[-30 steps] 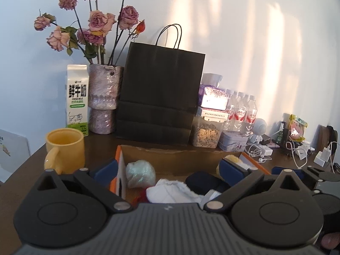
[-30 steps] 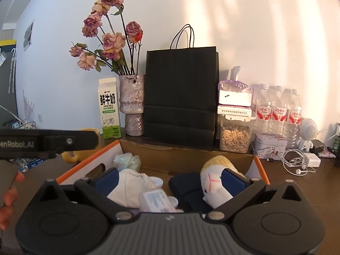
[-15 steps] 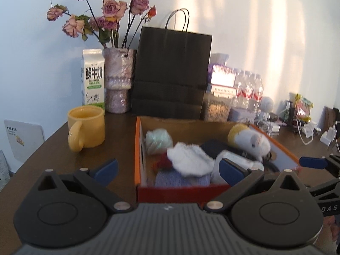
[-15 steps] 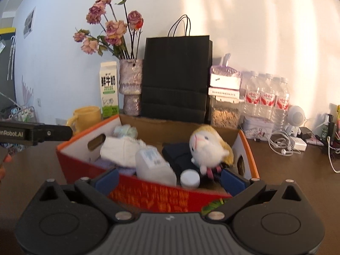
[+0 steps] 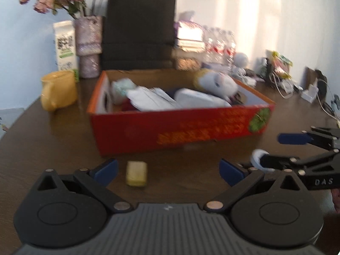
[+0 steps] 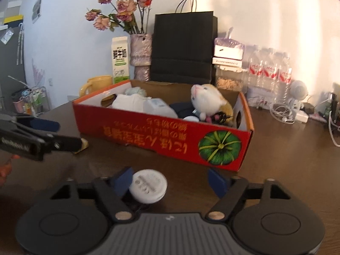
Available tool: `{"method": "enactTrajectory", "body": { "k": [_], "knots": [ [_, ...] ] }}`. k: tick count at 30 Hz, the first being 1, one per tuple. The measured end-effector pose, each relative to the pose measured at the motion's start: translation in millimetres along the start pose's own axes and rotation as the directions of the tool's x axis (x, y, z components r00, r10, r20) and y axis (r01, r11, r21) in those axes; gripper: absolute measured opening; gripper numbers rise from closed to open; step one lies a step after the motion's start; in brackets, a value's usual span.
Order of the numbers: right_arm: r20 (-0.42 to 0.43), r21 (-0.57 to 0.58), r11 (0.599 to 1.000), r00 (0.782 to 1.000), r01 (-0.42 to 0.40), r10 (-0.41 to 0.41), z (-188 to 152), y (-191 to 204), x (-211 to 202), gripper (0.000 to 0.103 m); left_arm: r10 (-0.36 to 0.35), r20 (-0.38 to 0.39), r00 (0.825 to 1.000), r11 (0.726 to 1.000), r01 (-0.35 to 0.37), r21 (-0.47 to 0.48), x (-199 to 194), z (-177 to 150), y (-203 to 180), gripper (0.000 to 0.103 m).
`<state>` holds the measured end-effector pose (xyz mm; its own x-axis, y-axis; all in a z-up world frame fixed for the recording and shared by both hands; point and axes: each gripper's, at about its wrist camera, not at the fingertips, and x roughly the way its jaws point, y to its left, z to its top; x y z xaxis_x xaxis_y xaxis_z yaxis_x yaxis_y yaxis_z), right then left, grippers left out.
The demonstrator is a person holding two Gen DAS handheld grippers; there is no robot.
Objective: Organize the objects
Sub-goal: 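Grasp the round white disc with the right gripper, then grasp the black cable with the left gripper while the right holds the disc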
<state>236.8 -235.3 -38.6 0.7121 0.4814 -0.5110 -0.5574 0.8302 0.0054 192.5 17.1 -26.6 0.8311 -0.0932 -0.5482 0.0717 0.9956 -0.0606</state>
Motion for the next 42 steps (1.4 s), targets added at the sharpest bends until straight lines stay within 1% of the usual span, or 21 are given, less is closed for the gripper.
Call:
{"method": "enactTrajectory", "body": {
  "k": [1,3,5,8,10,12,13,15,19,24,25,27,28,30,35,39,41,42],
  "knots": [
    [0.002,0.004,1.000,1.000,-0.019,0.019,0,0,-1,0.068,-0.007,-0.007,1.000,1.000,0.007,0.004,2,-1,-5,0.103],
    [0.009,0.010,0.998,0.998,-0.055,0.055,0,-2,-2,0.067,-0.019,-0.020,1.000,1.000,0.019,0.009,6,-2,-13,0.103],
    [0.002,0.006,0.997,0.997,-0.081,0.081,1,-2,-1,0.064,-0.027,-0.027,0.999,1.000,0.027,0.013,9,-3,-20,0.103],
    [-0.021,-0.004,0.995,0.995,-0.101,0.101,0,-2,3,0.056,-0.038,-0.045,0.998,0.999,0.039,0.032,14,-4,-29,0.103],
    [-0.032,-0.005,0.993,0.993,-0.115,0.115,-1,-2,5,0.044,-0.045,-0.060,0.997,0.998,0.048,0.041,17,-6,-34,0.103],
    [-0.034,0.000,0.992,0.991,-0.126,0.126,-3,-4,6,0.038,-0.049,-0.069,0.996,0.998,0.053,0.045,21,-6,-37,0.103],
    [-0.031,0.003,0.992,0.992,-0.124,0.124,-3,-5,6,0.038,-0.054,-0.074,0.996,0.997,0.057,0.045,23,-6,-38,0.103],
    [-0.025,0.030,0.989,0.989,-0.145,0.146,-4,-11,6,0.038,-0.065,-0.081,0.995,0.997,0.069,0.041,27,-6,-40,0.103],
    [-0.019,0.060,0.984,0.986,-0.166,0.167,-6,-18,6,0.038,-0.117,-0.095,0.989,0.993,0.118,0.013,34,-7,-37,0.103],
    [-0.007,0.091,0.980,0.983,-0.179,0.181,-7,-24,6,0.038,-0.133,-0.111,0.985,0.991,0.135,0.008,38,-6,-39,0.103],
    [-0.003,0.096,0.979,0.983,-0.180,0.181,-7,-25,6,0.038,-0.125,-0.124,0.984,0.992,0.128,0.014,40,-6,-39,0.103],
    [0.005,0.109,0.979,0.985,-0.174,0.175,-7,-27,5,0.038,-0.066,-0.131,0.989,0.993,0.078,0.092,43,-10,-48,0.103],
    [0.017,0.128,0.972,0.981,-0.195,0.194,-7,-30,4,0.038,-0.055,-0.126,0.990,0.992,0.069,0.108,43,-12,-51,0.103],
    [0.041,0.141,0.967,0.977,-0.212,0.208,-6,-32,0,0.038,-0.057,-0.129,0.990,0.992,0.070,0.105,44,-11,-52,0.103],
    [0.035,0.168,0.964,0.979,-0.205,0.202,-8,-35,2,0.038,-0.052,-0.124,0.991,0.995,0.062,0.076,41,-10,-47,0.103],
    [0.069,0.245,0.949,0.980,-0.200,0.189,-8,-48,0,0.038,-0.030,-0.129,0.991,0.992,0.045,0.117,42,-13,-50,0.103],
    [0.077,0.290,0.933,0.977,-0.214,0.200,-10,-57,0,0.038,-0.030,-0.129,0.991,0.993,0.044,0.109,41,-12,-49,0.103],
    [0.078,0.305,0.928,0.976,-0.215,0.201,-10,-60,1,0.038,-0.031,-0.121,0.992,0.995,0.042,0.090,40,-11,-47,0.103]
  ]
}}
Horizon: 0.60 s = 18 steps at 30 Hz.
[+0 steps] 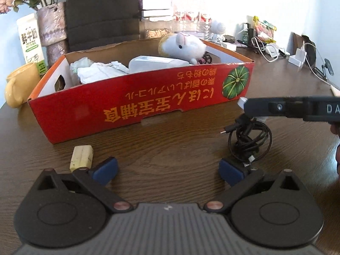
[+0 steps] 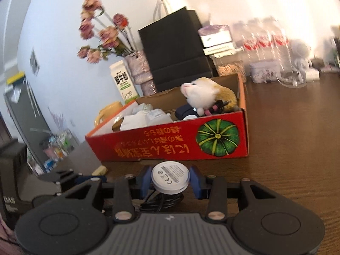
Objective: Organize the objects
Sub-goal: 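Grasp the black cable with the left gripper while the right holds the disc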
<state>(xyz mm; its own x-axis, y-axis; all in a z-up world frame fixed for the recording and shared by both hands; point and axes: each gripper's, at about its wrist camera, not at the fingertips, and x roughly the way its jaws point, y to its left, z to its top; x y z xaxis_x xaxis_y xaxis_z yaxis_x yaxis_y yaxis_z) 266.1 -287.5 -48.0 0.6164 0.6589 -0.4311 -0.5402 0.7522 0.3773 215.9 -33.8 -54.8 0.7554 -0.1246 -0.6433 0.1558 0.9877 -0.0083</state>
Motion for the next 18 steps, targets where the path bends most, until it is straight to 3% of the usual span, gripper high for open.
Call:
{"method": "enactTrajectory", "body": {
  "k": [5,12,15,18],
  "knots": [
    [-0.018,0.013,1.000,1.000,-0.015,0.016,-2,-1,2,0.038,-0.050,0.085,0.995,0.998,0.054,-0.043,-13,8,1,0.103],
    [-0.047,0.034,0.997,0.996,-0.069,0.071,-5,0,6,0.038,-0.110,0.018,0.994,0.994,0.110,0.023,7,13,-21,0.103],
    [-0.067,0.014,0.998,0.995,-0.066,0.067,-8,5,8,0.038,-0.103,-0.006,0.995,0.994,0.103,0.045,14,11,-28,0.103],
    [-0.029,0.005,0.999,0.999,-0.043,0.044,-8,6,3,0.038,-0.101,-0.006,0.995,0.994,0.101,0.051,15,10,-28,0.103]
  ]
}}
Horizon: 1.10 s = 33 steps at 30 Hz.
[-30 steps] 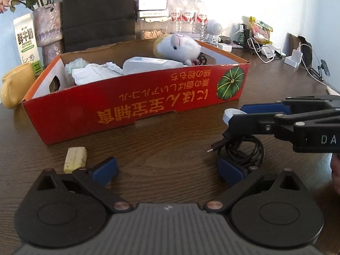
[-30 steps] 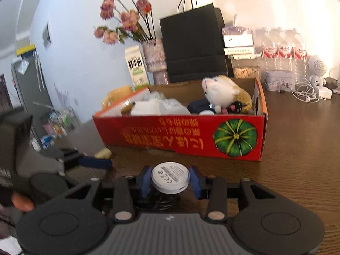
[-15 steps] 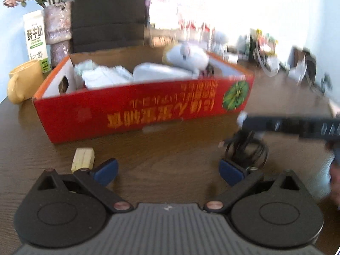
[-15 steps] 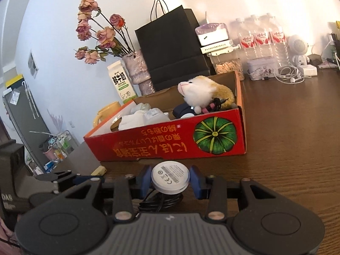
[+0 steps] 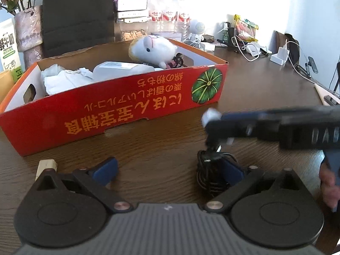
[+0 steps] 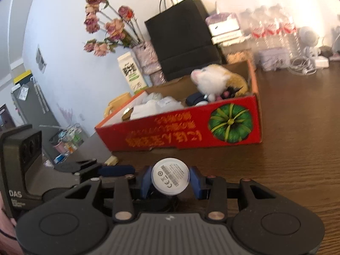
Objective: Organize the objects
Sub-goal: 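Grasp the black cable with the left gripper while the right holds the disc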
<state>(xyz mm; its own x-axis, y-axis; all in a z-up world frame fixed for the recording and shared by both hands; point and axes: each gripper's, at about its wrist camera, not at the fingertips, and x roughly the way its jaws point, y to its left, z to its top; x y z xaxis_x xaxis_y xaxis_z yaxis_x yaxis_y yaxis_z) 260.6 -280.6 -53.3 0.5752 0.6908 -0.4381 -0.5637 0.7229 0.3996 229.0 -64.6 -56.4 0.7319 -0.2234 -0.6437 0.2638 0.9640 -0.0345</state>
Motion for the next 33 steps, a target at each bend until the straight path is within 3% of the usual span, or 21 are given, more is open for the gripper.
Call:
{"method": "enactTrajectory", "body": {
  "k": [3,5,9,10,13,24,26,28,33],
  "knots": [
    [0.065,0.021,0.999,0.997,0.031,-0.033,3,-4,-9,0.038,0.004,0.010,1.000,1.000,-0.004,-0.008,-2,-1,2,0.096],
    [0.073,0.039,0.998,0.996,0.053,-0.056,4,-9,-10,0.038,-0.008,0.027,1.000,1.000,0.008,-0.013,-7,-2,4,0.073],
    [0.082,0.054,0.997,0.994,0.063,-0.067,5,-13,-12,0.038,-0.036,0.038,0.999,0.999,0.036,-0.006,-12,-4,4,0.064],
    [0.083,0.050,0.997,0.994,0.063,-0.067,5,-12,-11,0.038,-0.042,0.039,0.998,0.999,0.042,-0.003,-13,-4,4,0.058],
    [0.084,0.050,0.997,0.994,0.063,-0.067,4,-11,-12,0.038,-0.097,0.043,0.994,0.995,0.098,-0.009,-17,-3,4,0.026],
    [0.100,0.042,0.998,0.994,0.042,-0.046,2,-10,-15,0.038,-0.108,0.110,0.988,0.994,0.109,-0.008,-38,3,7,0.022],
    [0.104,0.042,0.998,0.994,0.035,-0.039,2,-8,-16,0.038,-0.124,0.111,0.986,0.992,0.126,-0.007,-38,4,8,0.010],
    [0.105,0.040,0.999,0.994,0.030,-0.034,1,-7,-17,0.038,-0.143,0.126,0.982,0.990,0.144,-0.004,-41,4,7,0.006],
    [0.121,0.039,0.999,0.992,0.024,-0.028,-1,-2,-23,0.038,-0.168,0.169,0.971,0.986,0.168,0.016,-58,7,5,0.004]
  ]
}}
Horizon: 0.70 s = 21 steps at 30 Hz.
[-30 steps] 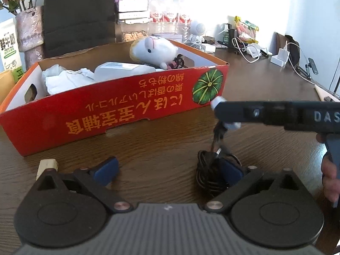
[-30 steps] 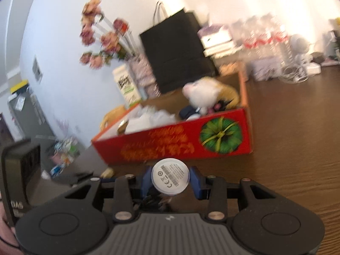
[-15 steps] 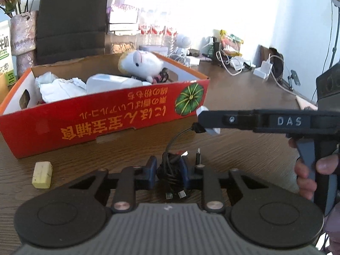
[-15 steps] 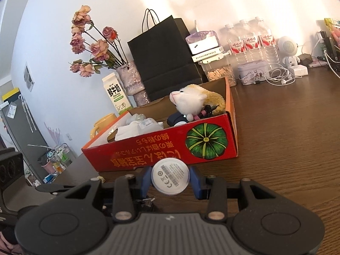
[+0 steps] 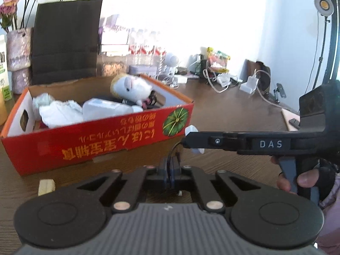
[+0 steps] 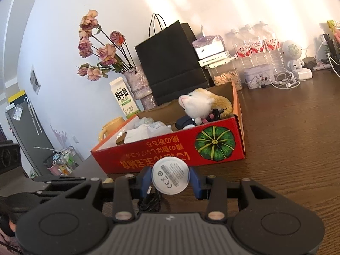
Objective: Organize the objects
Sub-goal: 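Grasp the black cable with the left gripper while the right holds the disc, then carry the cable and disc into the box and open both grippers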
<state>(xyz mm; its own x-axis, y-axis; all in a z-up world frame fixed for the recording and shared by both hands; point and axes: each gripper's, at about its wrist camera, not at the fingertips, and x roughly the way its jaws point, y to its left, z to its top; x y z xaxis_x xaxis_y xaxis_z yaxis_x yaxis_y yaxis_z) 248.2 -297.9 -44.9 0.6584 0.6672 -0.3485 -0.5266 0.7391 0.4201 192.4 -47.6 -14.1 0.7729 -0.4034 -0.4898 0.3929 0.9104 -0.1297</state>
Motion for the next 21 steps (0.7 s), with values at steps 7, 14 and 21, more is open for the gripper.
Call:
{"method": "enactTrajectory", "body": {
  "k": [7,14,21],
  "knots": [
    [0.068,-0.019,0.999,0.997,-0.037,0.038,9,19,-17,0.038,-0.029,0.077,0.997,0.999,0.028,0.019,-32,12,-1,0.004],
    [0.107,-0.067,0.997,0.993,-0.049,0.056,28,43,-13,0.038,0.025,0.159,0.987,1.000,-0.027,0.011,-47,24,10,0.003],
    [0.161,-0.114,0.993,0.986,-0.018,0.036,50,70,13,0.038,0.156,0.249,0.956,0.988,-0.149,-0.043,-45,40,38,0.003]
  ]
}}
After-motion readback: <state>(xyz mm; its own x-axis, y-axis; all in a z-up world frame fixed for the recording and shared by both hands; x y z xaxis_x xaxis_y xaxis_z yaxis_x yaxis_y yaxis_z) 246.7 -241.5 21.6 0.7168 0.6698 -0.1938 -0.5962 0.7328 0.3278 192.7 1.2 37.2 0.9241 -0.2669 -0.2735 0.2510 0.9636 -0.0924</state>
